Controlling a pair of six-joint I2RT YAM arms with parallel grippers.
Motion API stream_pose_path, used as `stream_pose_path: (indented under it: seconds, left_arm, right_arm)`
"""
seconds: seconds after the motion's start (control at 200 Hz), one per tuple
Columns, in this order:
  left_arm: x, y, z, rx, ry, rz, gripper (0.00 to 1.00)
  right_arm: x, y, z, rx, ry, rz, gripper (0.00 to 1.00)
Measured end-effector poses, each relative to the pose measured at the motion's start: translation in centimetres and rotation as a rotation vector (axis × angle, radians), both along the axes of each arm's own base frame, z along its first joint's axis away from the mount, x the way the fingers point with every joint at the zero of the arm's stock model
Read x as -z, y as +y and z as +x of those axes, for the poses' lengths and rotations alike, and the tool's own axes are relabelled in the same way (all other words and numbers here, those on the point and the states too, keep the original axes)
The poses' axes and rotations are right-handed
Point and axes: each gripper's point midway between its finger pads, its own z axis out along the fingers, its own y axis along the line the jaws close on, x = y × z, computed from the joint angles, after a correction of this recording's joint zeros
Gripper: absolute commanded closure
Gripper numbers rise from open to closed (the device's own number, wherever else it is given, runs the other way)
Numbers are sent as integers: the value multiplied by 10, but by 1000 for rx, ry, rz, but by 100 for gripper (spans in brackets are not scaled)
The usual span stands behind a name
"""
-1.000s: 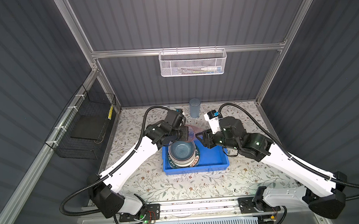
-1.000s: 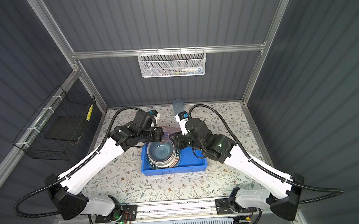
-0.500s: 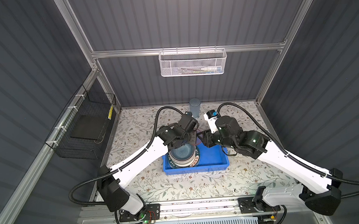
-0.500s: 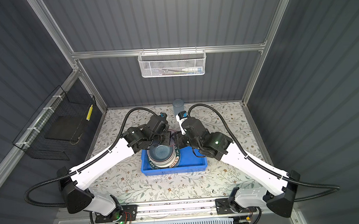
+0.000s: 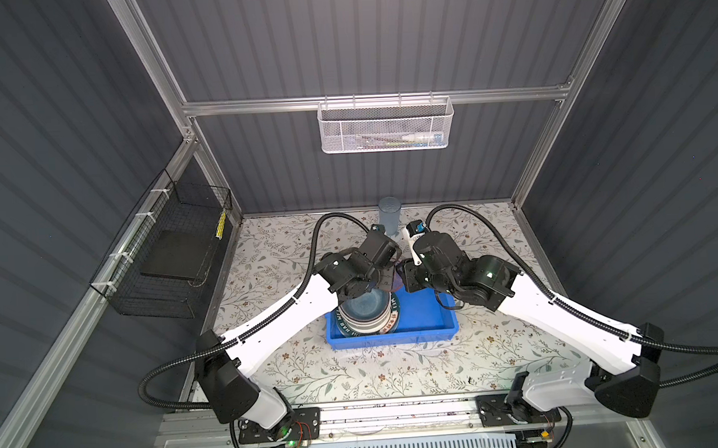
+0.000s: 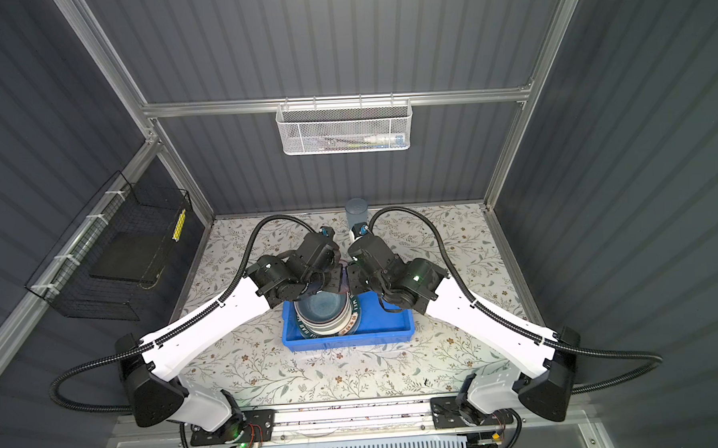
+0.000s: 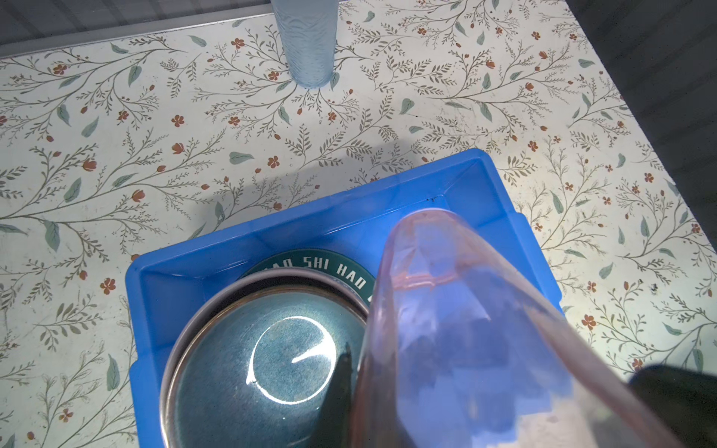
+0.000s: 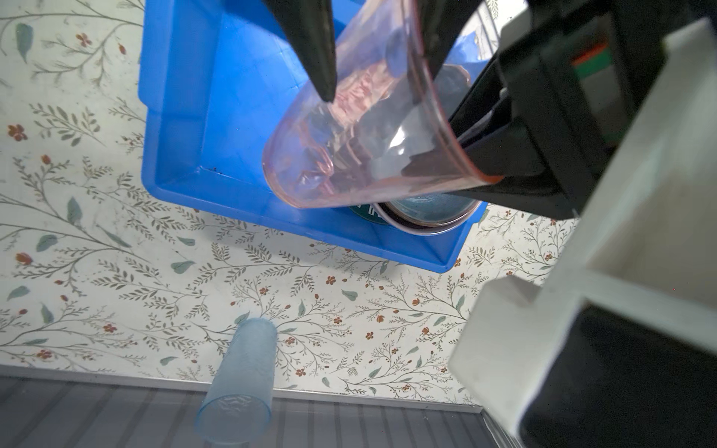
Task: Place the mixed dishes into the plastic bin
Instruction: 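Hand the pink cup from the left gripper to the right gripper, then lower the pink cup into the bin with right gripper while left withdraws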
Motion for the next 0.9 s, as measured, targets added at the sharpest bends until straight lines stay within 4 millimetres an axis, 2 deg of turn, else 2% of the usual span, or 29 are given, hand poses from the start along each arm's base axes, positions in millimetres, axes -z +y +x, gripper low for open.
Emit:
stream_pose_path:
  seconds: [0.21,0.34,0.405,0.635,0.735,0.896]
  left_arm:
    - [1,-2,-3,15,16,-10,83]
    - [-1,-10,-5,38,28,-47,77]
    - [-5,-17,-6,53,23,-75,76]
    - [-4,-27,-16,99,58,-124,74]
    - [-6,-31,-22,120,76,-158,68]
    - [-23,-39,-31,167,82,-237,60]
  right_arm:
    - [7,-4,0,19,11,-34,91]
    - [13,-14,1,43,22,-73,95]
    - [19,-23,3,71,18,-119,100]
    - [30,-37,-1,92,45,-173,100]
    - [32,-43,-4,96,47,-185,100]
    - [32,-53,-4,118,44,-187,100]
